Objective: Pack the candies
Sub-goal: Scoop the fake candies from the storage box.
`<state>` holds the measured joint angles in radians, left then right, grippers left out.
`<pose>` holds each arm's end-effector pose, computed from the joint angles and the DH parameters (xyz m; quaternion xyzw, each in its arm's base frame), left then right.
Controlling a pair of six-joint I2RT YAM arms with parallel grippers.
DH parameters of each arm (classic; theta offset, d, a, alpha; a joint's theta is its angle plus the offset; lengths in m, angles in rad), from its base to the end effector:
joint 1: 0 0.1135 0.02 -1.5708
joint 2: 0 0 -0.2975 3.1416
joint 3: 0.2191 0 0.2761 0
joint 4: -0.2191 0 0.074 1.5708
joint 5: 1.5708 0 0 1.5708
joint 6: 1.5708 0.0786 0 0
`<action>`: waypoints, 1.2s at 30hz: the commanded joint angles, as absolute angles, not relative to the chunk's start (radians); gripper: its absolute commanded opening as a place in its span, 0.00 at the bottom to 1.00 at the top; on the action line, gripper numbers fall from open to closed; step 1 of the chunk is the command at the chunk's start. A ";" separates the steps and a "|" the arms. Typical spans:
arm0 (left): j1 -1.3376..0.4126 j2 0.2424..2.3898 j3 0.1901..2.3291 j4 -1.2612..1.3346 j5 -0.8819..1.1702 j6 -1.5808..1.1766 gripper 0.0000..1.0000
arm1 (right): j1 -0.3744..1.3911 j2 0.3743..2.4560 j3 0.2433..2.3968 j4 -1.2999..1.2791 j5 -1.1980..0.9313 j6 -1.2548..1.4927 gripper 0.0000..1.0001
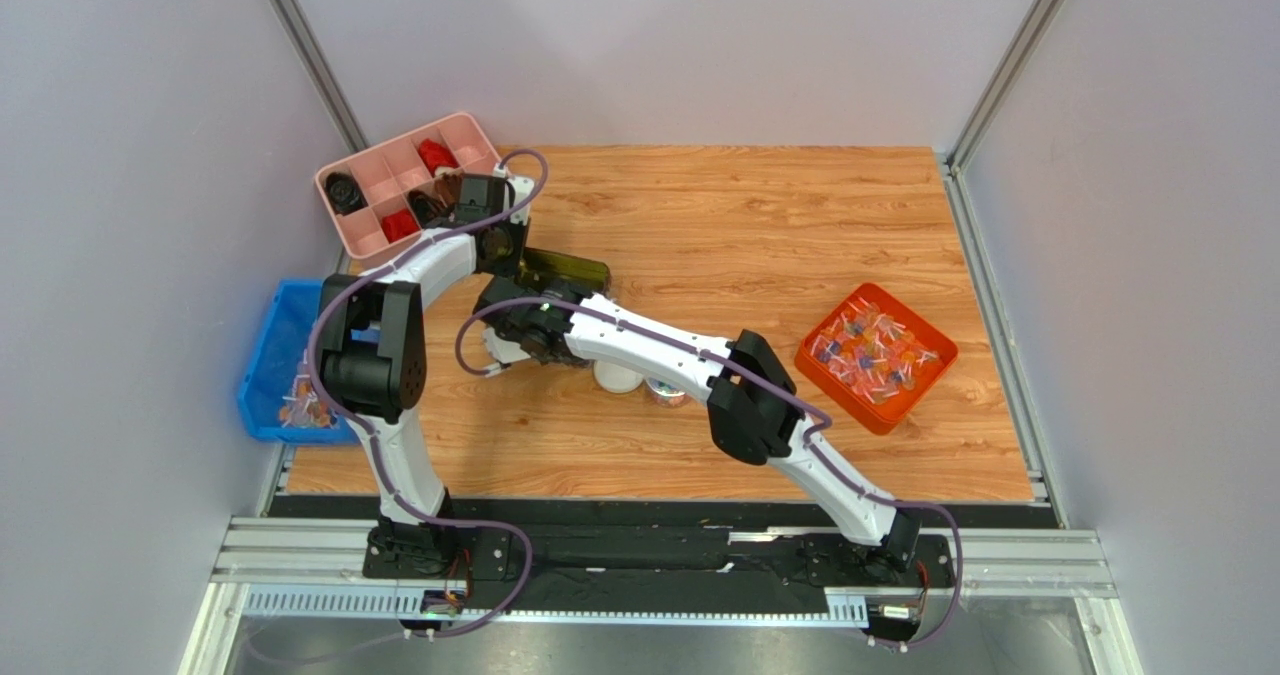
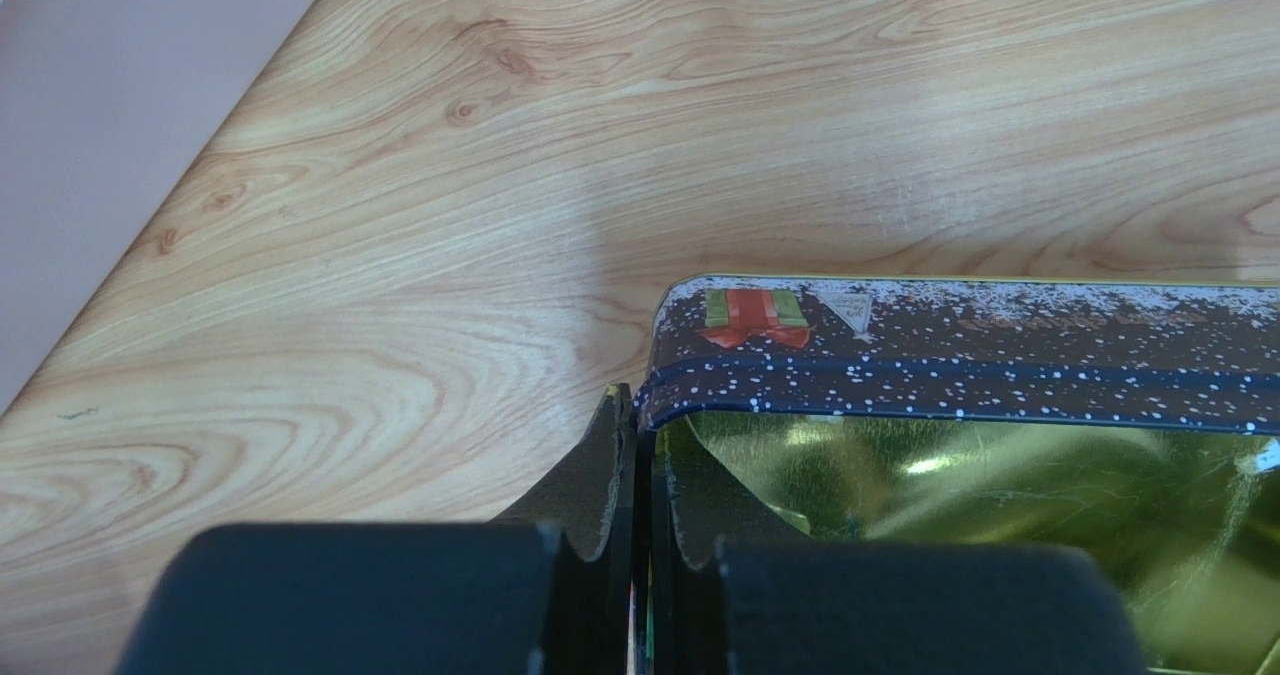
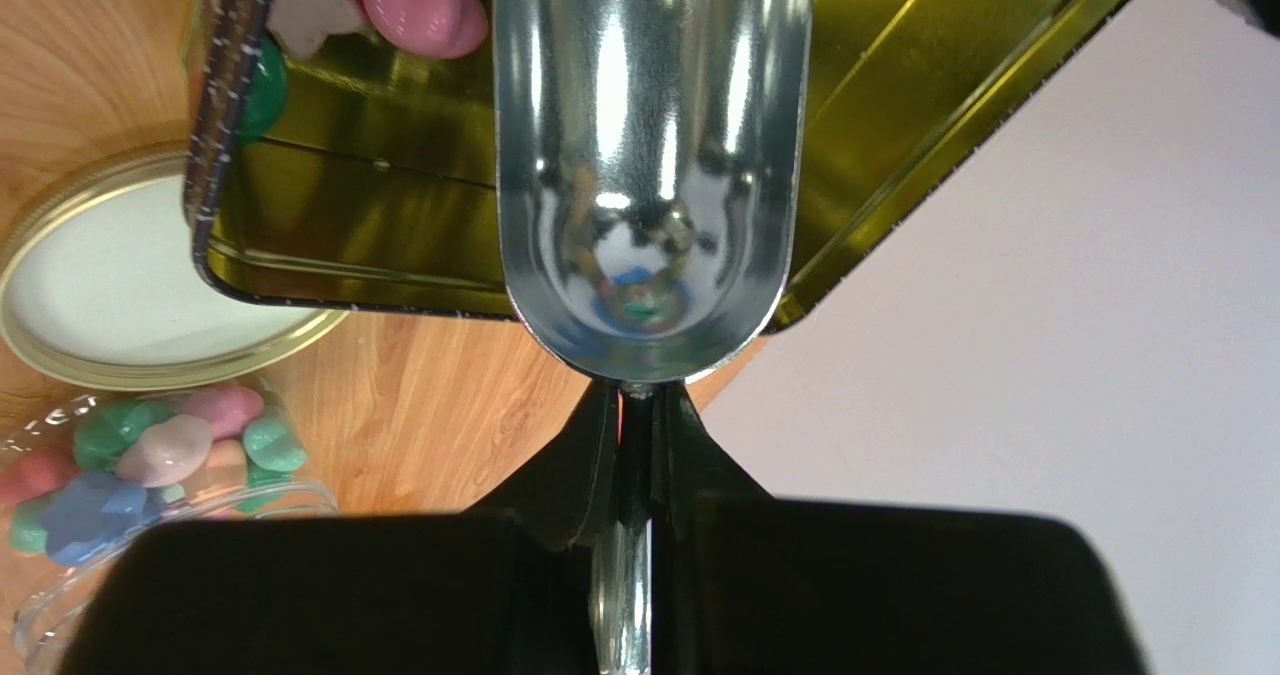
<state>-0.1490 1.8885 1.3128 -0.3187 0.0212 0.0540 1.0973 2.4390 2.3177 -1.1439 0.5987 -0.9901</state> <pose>0.4618 -0.0710 0.1807 0.0991 0.9381 -0.0257 0.3309 0.2964 0.4814 0.2002 -0.7936 0.5139 -0.2833 0.1608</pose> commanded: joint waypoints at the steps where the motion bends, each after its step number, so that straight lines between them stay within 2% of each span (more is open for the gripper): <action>1: -0.152 1.818 1.315 -0.265 0.054 0.037 0.00 | 1.104 2.439 2.321 -1.170 0.509 -0.970 0.00; 29: -0.155 1.821 1.307 -0.261 0.051 0.029 0.00 | 1.161 2.514 2.338 -1.014 0.485 -0.923 0.00; 36: -0.155 1.819 1.305 -0.262 0.051 0.032 0.00 | 1.154 2.530 2.318 -0.966 0.424 -0.855 0.00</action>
<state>-0.1505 1.8790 1.2945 -0.3107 0.0235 0.0544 1.1431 2.5019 2.3184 -1.0019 0.5232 -0.9073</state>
